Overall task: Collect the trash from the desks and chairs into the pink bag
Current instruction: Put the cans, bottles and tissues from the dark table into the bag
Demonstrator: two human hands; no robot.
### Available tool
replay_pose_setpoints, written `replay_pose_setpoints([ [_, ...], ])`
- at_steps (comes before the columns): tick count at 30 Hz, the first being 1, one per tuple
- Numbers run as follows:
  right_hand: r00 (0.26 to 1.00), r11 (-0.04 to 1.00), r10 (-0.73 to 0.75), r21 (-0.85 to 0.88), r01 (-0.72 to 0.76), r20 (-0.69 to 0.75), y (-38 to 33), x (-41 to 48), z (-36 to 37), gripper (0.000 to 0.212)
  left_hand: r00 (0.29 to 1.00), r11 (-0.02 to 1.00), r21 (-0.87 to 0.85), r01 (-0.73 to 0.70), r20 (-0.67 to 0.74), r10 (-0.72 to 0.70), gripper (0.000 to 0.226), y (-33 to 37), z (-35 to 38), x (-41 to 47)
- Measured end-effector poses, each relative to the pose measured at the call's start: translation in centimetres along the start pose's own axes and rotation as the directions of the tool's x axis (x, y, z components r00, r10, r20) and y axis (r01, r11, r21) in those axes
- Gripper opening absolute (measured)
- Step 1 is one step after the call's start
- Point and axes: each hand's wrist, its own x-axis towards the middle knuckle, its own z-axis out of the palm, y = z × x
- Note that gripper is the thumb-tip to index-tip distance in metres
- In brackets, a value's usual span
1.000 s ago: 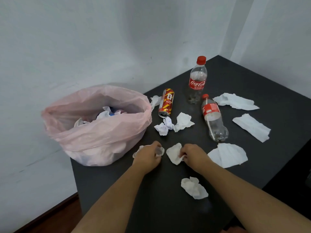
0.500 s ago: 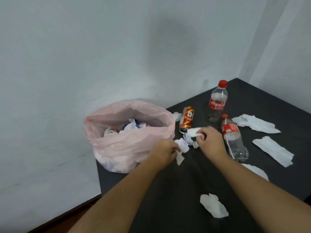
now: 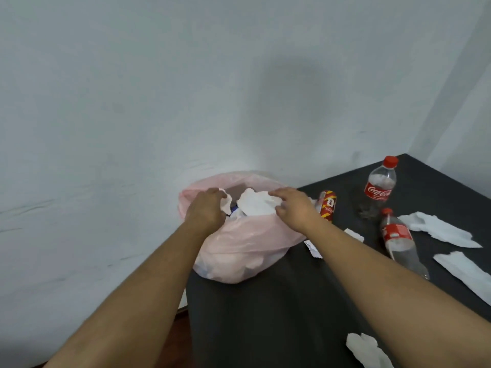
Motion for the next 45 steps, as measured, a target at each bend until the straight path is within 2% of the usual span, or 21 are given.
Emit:
replay_pose_setpoints([
  [2,0.995,0.999,0.011,0.036,-0.007,-0.103,1.3,-1.0,-1.4,0.038,0.988,0.988,0.120,-0.095,-0.110,0.108,0.042,1.9,-0.3,-0.2],
  [4,0.971,0.994,0.072,0.099,-0.050,-0.229,3.5,-2.8,-3.1,0.034,0.965,0.975,0.125,-0.182,-0.169,0.202,0.043,5.4,-0.3,-1.1],
  [8,0.895,0.957,0.291,0.121,-0.266,-0.339,9.8,-8.6,-5.1,0.031,0.868,0.876,0.034,-0.481,-0.125,0.481,0.046,13.6,3.2,-4.2],
  [10,0.819,0.903,0.425,0.123,-0.411,-0.386,13.1,-12.2,-5.4,0.028,0.795,0.794,-0.048,-0.607,-0.013,0.607,0.051,16.7,6.4,-6.4],
  [12,0.731,0.818,0.559,0.117,-0.563,-0.391,16.2,-16.1,-5.2,0.024,0.694,0.729,-0.132,-0.672,0.232,0.682,0.057,18.8,10.1,-9.0],
  [13,0.705,0.778,0.610,0.105,-0.619,-0.361,17.6,-18.0,-4.7,0.023,0.614,0.704,-0.174,-0.688,0.378,0.693,0.061,19.4,12.1,-10.3],
  [14,0.701,0.754,0.641,0.086,-0.651,-0.313,18.7,-19.6,-3.8,0.024,0.534,0.687,-0.207,-0.696,0.491,0.688,0.063,19.5,13.7,-11.6],
  [16,0.723,0.739,0.666,0.026,-0.674,-0.185,20.2,-22.2,-1.9,0.031,0.409,0.654,-0.213,-0.726,0.631,0.659,0.065,19.6,16.5,-13.5],
  [18,0.770,0.768,0.634,-0.055,-0.638,-0.074,21.2,-23.7,0.0,0.038,0.351,0.621,-0.164,-0.767,0.702,0.619,0.063,19.5,18.2,-14.6],
  [19,0.781,0.778,0.623,-0.079,-0.624,-0.035,21.6,-24.2,0.7,0.042,0.348,0.613,-0.143,-0.777,0.714,0.607,0.059,19.4,18.7,-14.9],
  [21,0.774,0.774,0.632,-0.075,-0.629,0.037,22.2,-24.7,1.9,0.047,0.377,0.623,-0.119,-0.773,0.703,0.603,0.049,19.0,19.4,-15.0],
  [23,0.774,0.776,0.631,-0.063,-0.628,0.056,22.7,-24.8,2.8,0.043,0.416,0.653,-0.116,-0.748,0.685,0.598,0.039,18.3,19.9,-14.9],
  [26,0.773,0.772,0.635,-0.015,-0.635,-0.003,22.9,-24.6,2.8,0.025,0.449,0.705,-0.126,-0.698,0.691,0.567,0.027,17.5,20.2,-14.8],
  [28,0.770,0.771,0.636,-0.004,-0.637,-0.049,22.4,-23.8,1.9,0.020,0.495,0.733,-0.128,-0.669,0.658,0.567,0.024,17.3,19.3,-14.1],
  [31,0.784,0.811,0.583,0.090,-0.578,-0.214,19.6,-20.6,-0.6,0.017,0.626,0.763,-0.141,-0.631,0.489,0.608,0.024,17.7,16.4,-11.5],
  [34,0.837,0.904,0.423,0.103,-0.414,-0.346,15.1,-15.6,-3.8,0.016,0.765,0.807,-0.193,-0.559,0.256,0.591,0.033,17.6,10.7,-7.6],
  [37,0.872,0.966,0.260,0.112,-0.235,-0.415,9.7,-10.1,-6.5,0.013,0.860,0.825,-0.263,-0.500,-0.042,0.508,0.039,15.7,3.8,-4.1],
  [39,0.890,0.987,0.151,0.122,-0.108,-0.430,5.7,-6.7,-7.0,0.014,0.909,0.870,-0.266,-0.415,-0.152,0.387,0.036,12.6,-0.4,-2.6],
  [42,0.921,0.990,0.044,0.137,0.011,-0.386,1.0,-2.8,-6.1,0.017,0.956,0.933,-0.243,-0.265,-0.194,0.221,0.032,7.7,-3.5,-1.3],
  [45,0.958,0.992,-0.010,0.116,0.045,-0.287,-1.9,-0.2,-3.7,0.018,0.978,0.969,-0.199,-0.148,-0.172,0.114,0.031,3.7,-4.1,-0.6],
])
